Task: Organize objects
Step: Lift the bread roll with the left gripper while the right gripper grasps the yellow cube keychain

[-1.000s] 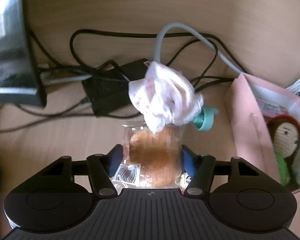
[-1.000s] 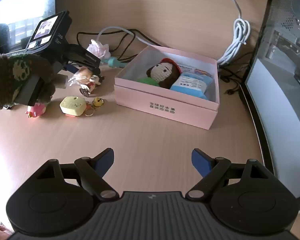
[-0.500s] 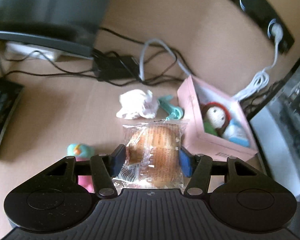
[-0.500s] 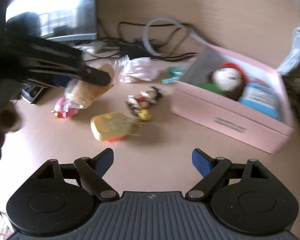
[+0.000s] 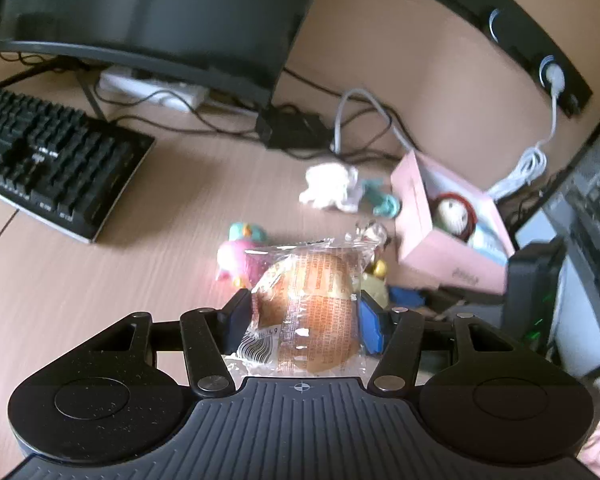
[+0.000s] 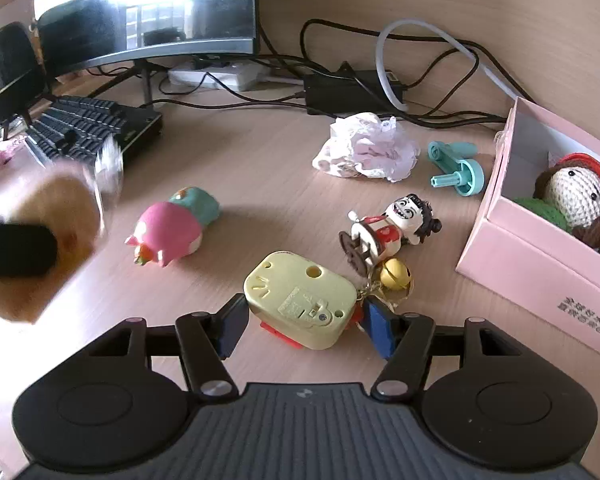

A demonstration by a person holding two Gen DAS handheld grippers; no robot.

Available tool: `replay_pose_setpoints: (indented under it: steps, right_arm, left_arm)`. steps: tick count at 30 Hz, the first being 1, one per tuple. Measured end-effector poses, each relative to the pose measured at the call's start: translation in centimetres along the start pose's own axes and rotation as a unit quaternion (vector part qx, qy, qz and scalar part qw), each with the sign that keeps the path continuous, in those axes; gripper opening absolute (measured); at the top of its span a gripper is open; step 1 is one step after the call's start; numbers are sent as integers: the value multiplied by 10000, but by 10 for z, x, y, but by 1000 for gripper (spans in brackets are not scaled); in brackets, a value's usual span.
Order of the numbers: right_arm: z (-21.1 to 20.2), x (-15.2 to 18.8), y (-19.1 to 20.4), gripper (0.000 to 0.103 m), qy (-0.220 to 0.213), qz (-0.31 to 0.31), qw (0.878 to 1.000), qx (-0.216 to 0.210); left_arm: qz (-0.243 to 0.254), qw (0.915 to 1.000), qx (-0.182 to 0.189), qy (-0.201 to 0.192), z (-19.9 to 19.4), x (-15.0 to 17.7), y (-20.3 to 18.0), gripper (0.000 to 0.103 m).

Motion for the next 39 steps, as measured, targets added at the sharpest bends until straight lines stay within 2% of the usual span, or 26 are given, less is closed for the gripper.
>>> replay_pose_setpoints:
  steps: [5,10,13,15,17,23,26,29,31,33,34,35,39]
  right_arm:
    - [-25,24,-2,63,146,-187,9997,-5]
    - [-63,58,-7,63,254,-714,9971,108]
    - [-79,72,-26,74,214,-954,9929,674]
    - [-88,79,-48,75,163,-942,9865,1332]
    - [-97,82,-65,75,113,-729,9828,1692]
    - [-118,82,-78,79,-135,572,9901,1276]
    - [-111,76,-78,79,-214,871,9878,1274]
    - [-98,71,-83,79,-221,907,9848,1462]
    - [-92,69,-88,78,-154,1013,9846,1418]
    - [-87,69,-91,75,-37,1173,9843,1315]
    - [-84,70,-92,65,15,1221,9843,1274]
    - [-82,71,-93,51,84,1265,9842,1233]
    - [-83,69,-88,50,189,1093,9850,1319]
  left_arm:
    - [42,9996,189,215,9,18,-7,60]
    - [73,9987,398,319,23,24,-22,60]
    - [211,9982,412,394,30,25,-30,60]
    - [326,9978,386,431,33,25,-35,60]
    - [423,9973,368,478,35,25,-41,60]
    - [902,9939,337,546,35,31,-54,60]
    - [1143,9915,224,578,34,34,-56,60]
    - [1215,9905,168,619,33,35,-55,60]
    - [1246,9902,140,612,32,36,-54,60]
    - [1243,9903,127,607,32,35,-53,60]
    - [1243,9903,126,616,33,35,-53,60]
    - [1243,9902,130,627,33,35,-53,60]
    - [1255,9895,195,691,37,37,-58,60]
Point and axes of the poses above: each gripper's, at about its wrist camera, not at the fingertips, and z roughly the way its jaws point, y to its left, x to its underside, the point moved 9 cm from there along z, roughly the way its jaws point, and after that the axes turned 6 degrees about -y, right-handed, at the moved point
